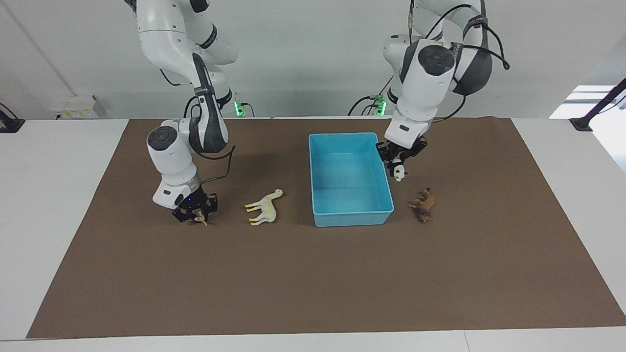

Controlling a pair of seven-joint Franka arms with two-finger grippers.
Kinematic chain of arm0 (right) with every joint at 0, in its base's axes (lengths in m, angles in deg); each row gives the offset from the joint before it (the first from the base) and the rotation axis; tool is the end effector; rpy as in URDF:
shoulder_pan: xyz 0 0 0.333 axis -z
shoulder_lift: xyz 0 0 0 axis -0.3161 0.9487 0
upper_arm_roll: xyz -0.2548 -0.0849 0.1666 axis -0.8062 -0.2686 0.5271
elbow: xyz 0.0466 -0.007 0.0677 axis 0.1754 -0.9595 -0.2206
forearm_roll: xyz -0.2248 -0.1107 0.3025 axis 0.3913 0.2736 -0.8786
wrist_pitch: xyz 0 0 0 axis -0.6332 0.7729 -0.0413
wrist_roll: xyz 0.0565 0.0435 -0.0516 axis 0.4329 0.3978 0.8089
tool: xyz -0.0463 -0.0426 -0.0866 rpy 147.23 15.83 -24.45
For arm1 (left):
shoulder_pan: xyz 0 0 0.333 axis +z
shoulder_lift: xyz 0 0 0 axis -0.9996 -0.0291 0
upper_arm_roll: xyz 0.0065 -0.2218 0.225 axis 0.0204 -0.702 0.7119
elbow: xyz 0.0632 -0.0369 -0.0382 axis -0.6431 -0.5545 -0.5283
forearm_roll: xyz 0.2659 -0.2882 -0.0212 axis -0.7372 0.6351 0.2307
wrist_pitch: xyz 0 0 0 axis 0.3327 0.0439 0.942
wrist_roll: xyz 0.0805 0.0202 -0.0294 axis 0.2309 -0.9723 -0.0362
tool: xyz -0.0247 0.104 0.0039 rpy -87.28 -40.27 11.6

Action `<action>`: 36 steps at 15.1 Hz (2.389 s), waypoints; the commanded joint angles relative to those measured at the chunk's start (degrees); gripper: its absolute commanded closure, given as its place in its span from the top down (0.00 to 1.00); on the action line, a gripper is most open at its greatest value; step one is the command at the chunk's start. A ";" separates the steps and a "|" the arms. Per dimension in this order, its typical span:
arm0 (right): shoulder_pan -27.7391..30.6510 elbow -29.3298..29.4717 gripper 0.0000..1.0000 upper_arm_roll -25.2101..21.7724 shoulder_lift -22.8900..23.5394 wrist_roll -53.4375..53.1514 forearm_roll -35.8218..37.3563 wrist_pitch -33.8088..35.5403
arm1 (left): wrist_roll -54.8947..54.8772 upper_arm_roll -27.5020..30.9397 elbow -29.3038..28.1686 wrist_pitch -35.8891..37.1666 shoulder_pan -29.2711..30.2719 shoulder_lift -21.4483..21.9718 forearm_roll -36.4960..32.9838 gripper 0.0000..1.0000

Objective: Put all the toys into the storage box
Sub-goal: 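Carry the panda into the blue box with the left gripper and release, then move the tan animal over the box while the left gripper reaches the brown horse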

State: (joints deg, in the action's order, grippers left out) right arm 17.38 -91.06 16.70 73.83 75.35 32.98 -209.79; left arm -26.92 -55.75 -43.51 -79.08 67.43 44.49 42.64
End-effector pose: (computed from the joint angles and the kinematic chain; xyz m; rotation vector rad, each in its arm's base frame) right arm 0.5820 0.0272 0.2883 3.0748 0.5428 0.1946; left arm 0.4877 -0.2579 0.4451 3.1384 0.1377 -0.0017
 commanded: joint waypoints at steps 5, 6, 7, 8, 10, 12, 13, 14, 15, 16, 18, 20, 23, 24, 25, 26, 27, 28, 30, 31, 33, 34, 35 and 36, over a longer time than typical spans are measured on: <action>-0.01 6.85 0.00 0.46 -0.87 -0.59 -0.23 10.22 | 7.29 1.17 -8.37 -4.88 -6.08 4.77 0.77 1.00; -0.88 9.21 0.00 0.54 -1.05 -0.94 -0.31 13.37 | 7.46 1.17 -7.93 -4.00 -6.08 4.69 0.77 1.00; -1.24 11.67 0.00 0.54 -1.05 -1.47 -0.31 16.71 | 7.46 1.26 -7.49 -3.04 -5.99 4.69 0.77 1.00; -1.24 14.05 0.00 0.72 -1.05 -2.26 -0.31 19.44 | 6.94 1.35 -6.27 -1.64 -5.30 4.77 0.77 1.00; -1.94 18.62 0.00 1.68 -1.14 -5.23 -0.40 24.45 | 5.71 1.79 -4.51 -1.18 -1.80 4.25 0.07 1.00; -6.48 27.29 0.00 2.13 -0.44 -15.65 0.12 33.74 | -2.94 1.70 -4.41 -3.98 5.48 3.55 -0.11 1.00; -11.13 33.09 0.00 1.95 1.57 -22.41 0.65 39.28 | -8.65 1.70 -4.59 -5.91 8.83 3.28 -0.02 1.00; -14.22 37.76 0.00 1.60 3.59 -28.31 0.91 42.64 | -13.41 1.78 -4.50 -6.80 11.47 2.58 -0.11 1.00; -17.55 41.89 0.00 1.60 4.83 -34.72 2.22 45.02 | -18.07 1.79 -4.50 -7.50 13.76 2.23 -0.37 1.00; -20.98 43.59 0.00 1.60 5.71 -40.18 3.28 45.65 | -21.33 1.79 -4.41 -8.82 15.78 1.62 -1.51 1.00; -25.57 44.83 0.00 1.69 6.25 -48.81 3.20 45.05 | -23.38 1.79 -4.41 -13.81 17.64 -1.19 -3.44 1.00; -30.13 44.84 0.00 1.60 6.51 -53.66 3.55 44.52 | -23.39 1.79 -4.33 -19.35 19.22 -4.62 -3.54 1.00; -36.46 44.39 0.00 1.69 11.50 -63.14 6.53 39.96 | -23.04 1.87 -1.61 -23.15 20.28 -8.58 -3.54 1.00; -37.79 44.05 0.00 1.60 13.17 -65.35 7.32 36.82 | -23.03 1.79 -0.38 -23.68 21.16 -9.80 -3.54 1.00; -38.15 42.13 0.00 1.60 13.62 -66.41 7.68 34.17 | -23.03 1.79 1.20 -23.86 20.82 -11.47 -3.54 1.00; -38.33 40.37 0.00 1.60 13.63 -66.86 7.77 33.10 | -22.86 1.79 2.26 -23.68 20.38 -12.36 -3.54 1.00; -38.33 40.00 0.55 1.60 13.63 -67.12 7.77 33.18 | -22.25 1.79 2.53 -24.12 20.11 -13.32 -3.54 1.00; -38.42 40.26 1.00 1.60 13.54 -68.08 7.68 33.70 | -21.72 1.70 2.96 -24.73 19.94 -14.72 -3.54 1.00; -38.94 40.96 1.00 1.60 13.45 -69.76 7.42 35.54 | -21.54 1.79 3.85 -25.26 18.10 -17.45 -3.54 1.00; -38.77 41.75 1.00 1.60 13.54 -69.76 7.51 37.03 | -21.37 1.79 3.76 -25.26 17.65 -17.81 -3.63 1.00; -37.63 44.90 1.00 1.51 14.07 -69.59 7.68 40.90 | -21.45 1.79 3.32 -25.26 17.65 -17.90 -3.89 1.00; -37.28 45.62 1.00 1.34 13.98 -69.50 7.68 41.70 | -21.45 1.79 3.06 -25.26 17.65 -17.90 -4.06 1.00; -36.58 45.62 1.00 1.16 13.37 -68.98 7.68 41.97 | -21.45 1.79 2.71 -25.09 17.65 -17.99 -4.15 1.00; -34.75 45.62 1.00 1.16 12.58 -67.15 7.68 41.97 | -21.45 1.79 1.75 -25.18 17.65 -17.90 -4.15 1.00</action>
State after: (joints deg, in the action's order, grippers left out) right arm -20.19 -46.25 17.42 87.49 6.81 40.05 -169.03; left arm -49.45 -54.46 -41.14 -103.82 85.50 26.72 39.90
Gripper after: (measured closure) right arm 0.004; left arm 0.000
